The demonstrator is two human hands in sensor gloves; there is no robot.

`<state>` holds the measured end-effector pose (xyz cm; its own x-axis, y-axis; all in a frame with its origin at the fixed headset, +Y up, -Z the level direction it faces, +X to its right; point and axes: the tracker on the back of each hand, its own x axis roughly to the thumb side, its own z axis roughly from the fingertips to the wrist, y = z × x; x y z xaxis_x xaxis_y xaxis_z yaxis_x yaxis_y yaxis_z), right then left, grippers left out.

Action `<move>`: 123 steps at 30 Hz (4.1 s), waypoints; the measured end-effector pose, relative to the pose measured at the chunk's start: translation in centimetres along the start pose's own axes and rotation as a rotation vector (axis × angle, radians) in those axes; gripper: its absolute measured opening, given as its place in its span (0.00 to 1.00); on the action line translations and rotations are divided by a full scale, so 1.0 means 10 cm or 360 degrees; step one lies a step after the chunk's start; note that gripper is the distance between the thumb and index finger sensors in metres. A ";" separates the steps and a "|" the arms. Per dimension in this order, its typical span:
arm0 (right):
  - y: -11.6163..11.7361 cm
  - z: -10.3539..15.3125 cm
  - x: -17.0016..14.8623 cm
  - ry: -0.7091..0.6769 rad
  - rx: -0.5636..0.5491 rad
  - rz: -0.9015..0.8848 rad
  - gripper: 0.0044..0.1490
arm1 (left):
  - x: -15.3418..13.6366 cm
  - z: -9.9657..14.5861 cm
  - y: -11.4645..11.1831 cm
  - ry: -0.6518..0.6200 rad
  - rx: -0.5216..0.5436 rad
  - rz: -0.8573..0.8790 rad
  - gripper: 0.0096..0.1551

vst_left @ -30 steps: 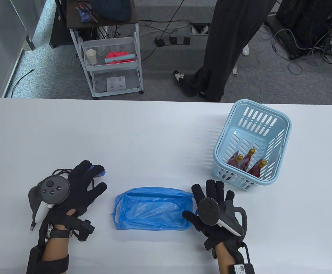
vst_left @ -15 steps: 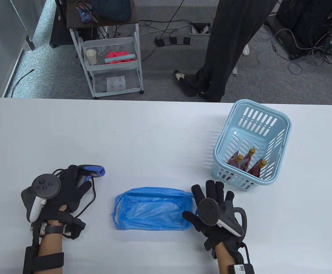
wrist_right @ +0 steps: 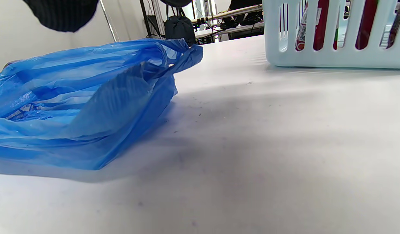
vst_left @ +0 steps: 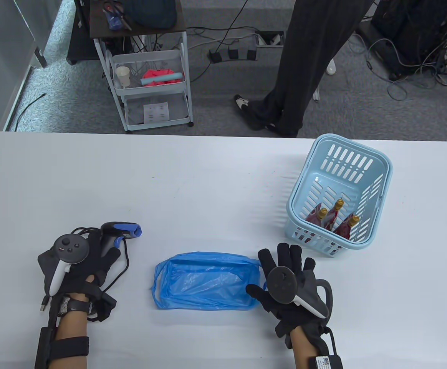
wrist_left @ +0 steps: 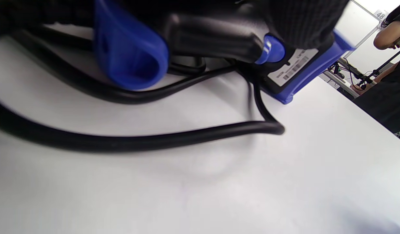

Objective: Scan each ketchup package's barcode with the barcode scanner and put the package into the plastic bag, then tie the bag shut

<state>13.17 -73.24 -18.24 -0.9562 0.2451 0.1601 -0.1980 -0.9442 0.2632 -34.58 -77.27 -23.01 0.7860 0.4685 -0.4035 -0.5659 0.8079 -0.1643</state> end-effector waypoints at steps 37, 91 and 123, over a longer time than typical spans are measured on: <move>0.04 -0.03 -0.01 0.0003 0.0062 0.0007 0.58 | 0.31 -0.03 -0.06 -0.0174 0.0014 -0.0155 0.45; 0.09 -0.06 0.04 -0.0020 0.0090 0.0023 0.57 | 0.64 0.58 0.08 -0.0824 -0.0008 0.0268 0.31; 0.11 -0.06 0.09 -0.0034 0.0077 0.0071 0.57 | 0.66 0.57 0.04 -0.0875 -0.0166 0.0271 0.28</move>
<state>11.93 -74.21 -18.36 -0.9590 0.2079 0.1926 -0.1439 -0.9427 0.3012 -28.21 -71.83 -20.60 0.6799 0.7278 0.0896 -0.6951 0.6786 -0.2373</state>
